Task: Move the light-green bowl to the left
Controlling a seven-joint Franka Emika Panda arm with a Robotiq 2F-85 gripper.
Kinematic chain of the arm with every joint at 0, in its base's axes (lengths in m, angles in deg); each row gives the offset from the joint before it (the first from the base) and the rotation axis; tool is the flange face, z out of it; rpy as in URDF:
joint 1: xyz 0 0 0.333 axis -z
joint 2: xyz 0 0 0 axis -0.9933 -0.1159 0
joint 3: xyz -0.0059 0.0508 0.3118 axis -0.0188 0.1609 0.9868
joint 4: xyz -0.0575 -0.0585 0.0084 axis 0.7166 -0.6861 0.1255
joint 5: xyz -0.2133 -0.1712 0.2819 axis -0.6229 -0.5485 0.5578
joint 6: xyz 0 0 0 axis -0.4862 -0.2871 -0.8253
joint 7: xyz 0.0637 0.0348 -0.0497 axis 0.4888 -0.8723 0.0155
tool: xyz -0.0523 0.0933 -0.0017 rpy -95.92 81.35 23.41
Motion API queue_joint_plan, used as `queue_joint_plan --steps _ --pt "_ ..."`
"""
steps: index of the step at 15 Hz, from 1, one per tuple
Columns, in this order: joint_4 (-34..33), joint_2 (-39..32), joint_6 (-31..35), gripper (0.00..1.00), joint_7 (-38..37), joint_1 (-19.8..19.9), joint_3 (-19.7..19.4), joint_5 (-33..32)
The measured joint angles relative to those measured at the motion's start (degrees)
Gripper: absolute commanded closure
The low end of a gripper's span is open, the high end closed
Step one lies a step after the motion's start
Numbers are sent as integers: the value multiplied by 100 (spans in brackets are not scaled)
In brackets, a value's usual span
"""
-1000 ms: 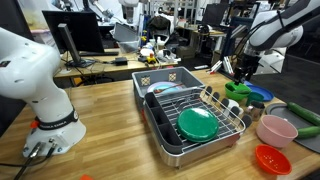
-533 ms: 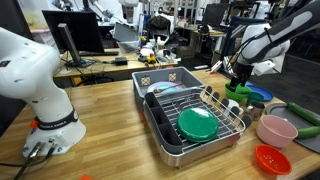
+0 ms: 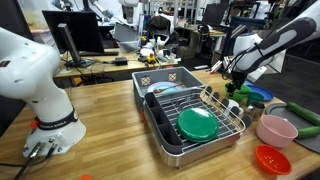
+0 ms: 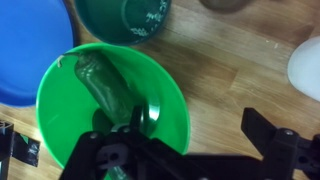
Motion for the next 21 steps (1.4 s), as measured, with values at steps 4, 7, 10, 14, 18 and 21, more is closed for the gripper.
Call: queue_joint_plan --steps 4,7,10,14,18,21 --pt "-397 -363 0 11 -2 -109 -100 -248" --pt "-646 -563 -1 40 -2 -168 -118 -308" --pt "-802 -685 -3 62 -2 -197 -121 -312" --pt "-862 -767 -4 90 -2 -197 -140 -312" --pt "-882 -777 -12 100 -2 -196 -154 -312" --pt "-956 -768 -63 100 -9 -185 -188 -311"
